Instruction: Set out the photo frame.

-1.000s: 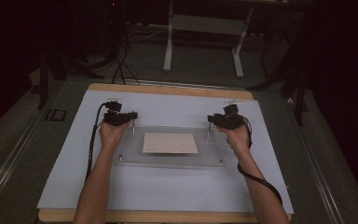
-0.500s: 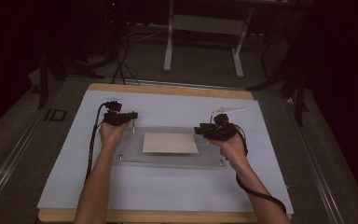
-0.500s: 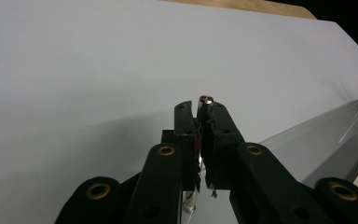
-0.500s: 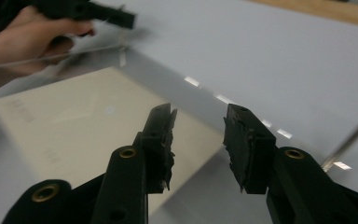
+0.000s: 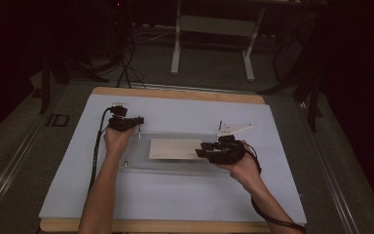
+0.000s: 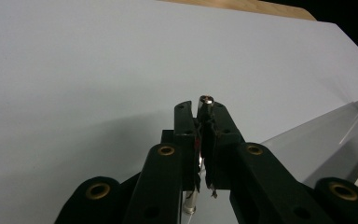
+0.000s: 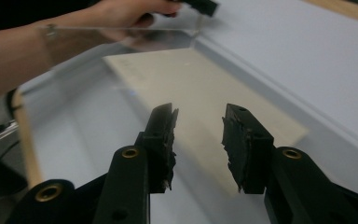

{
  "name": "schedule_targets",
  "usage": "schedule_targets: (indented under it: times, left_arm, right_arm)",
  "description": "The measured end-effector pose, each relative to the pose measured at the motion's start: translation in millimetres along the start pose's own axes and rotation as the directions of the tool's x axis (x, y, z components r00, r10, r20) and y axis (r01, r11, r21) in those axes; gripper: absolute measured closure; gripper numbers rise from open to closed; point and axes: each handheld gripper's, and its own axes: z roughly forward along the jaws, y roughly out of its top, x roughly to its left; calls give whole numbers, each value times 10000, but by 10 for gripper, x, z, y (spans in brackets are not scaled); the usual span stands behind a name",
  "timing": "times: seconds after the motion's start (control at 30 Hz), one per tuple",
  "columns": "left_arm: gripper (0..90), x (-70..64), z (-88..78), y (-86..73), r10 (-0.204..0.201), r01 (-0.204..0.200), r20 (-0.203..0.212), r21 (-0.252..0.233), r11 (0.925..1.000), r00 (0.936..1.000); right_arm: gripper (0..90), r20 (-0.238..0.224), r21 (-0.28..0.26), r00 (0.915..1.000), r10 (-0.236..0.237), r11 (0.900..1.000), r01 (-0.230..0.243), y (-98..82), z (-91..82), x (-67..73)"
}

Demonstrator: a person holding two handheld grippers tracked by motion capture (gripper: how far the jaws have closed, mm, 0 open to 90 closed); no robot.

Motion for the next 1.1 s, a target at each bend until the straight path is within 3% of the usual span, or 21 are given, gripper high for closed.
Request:
schedule_targets:
  times: [0.17, 0.37, 0.47, 0.6, 0.77, 0.93, 1.1]
  left_arm:
    - [847, 3, 3, 2, -19, 19, -3, 10, 10000, 10000]
    - [847, 6, 3, 3, -19, 19, 50, 26, 10000, 10000]
    - [846, 11, 6, 5, -49, 48, 67, 35, 10000, 10000]
    - [846, 9, 2, 5, 9, -9, 90, 60, 10000, 10000]
    - [846, 11, 12, 6, -107, 106, 59, 20, 9999, 9999]
    - [845, 15, 12, 7, -91, 91, 81, 42, 9999, 9999]
    - [844, 11, 9, 6, -81, 81, 87, 50, 10000, 9999]
  right_arm:
    - [638, -525, 67, 9984, -186, 9998, 190, -107, 44, 179]
    - [664, -1064, 37, 9938, -332, 9994, 338, -136, 41, 300]
    - [742, -1327, -124, 9895, -567, 9984, 556, -163, 10, 401]
    - [797, -1186, -437, 9908, -654, 9972, 606, -242, -6, 501]
    - [898, -808, -337, 9936, -794, 9965, 769, -366, 29, 597]
    - [900, -747, 79, 9950, -661, 9977, 669, -471, 125, 597]
    - [898, -212, 95, 9990, -398, 9992, 400, -506, 188, 550]
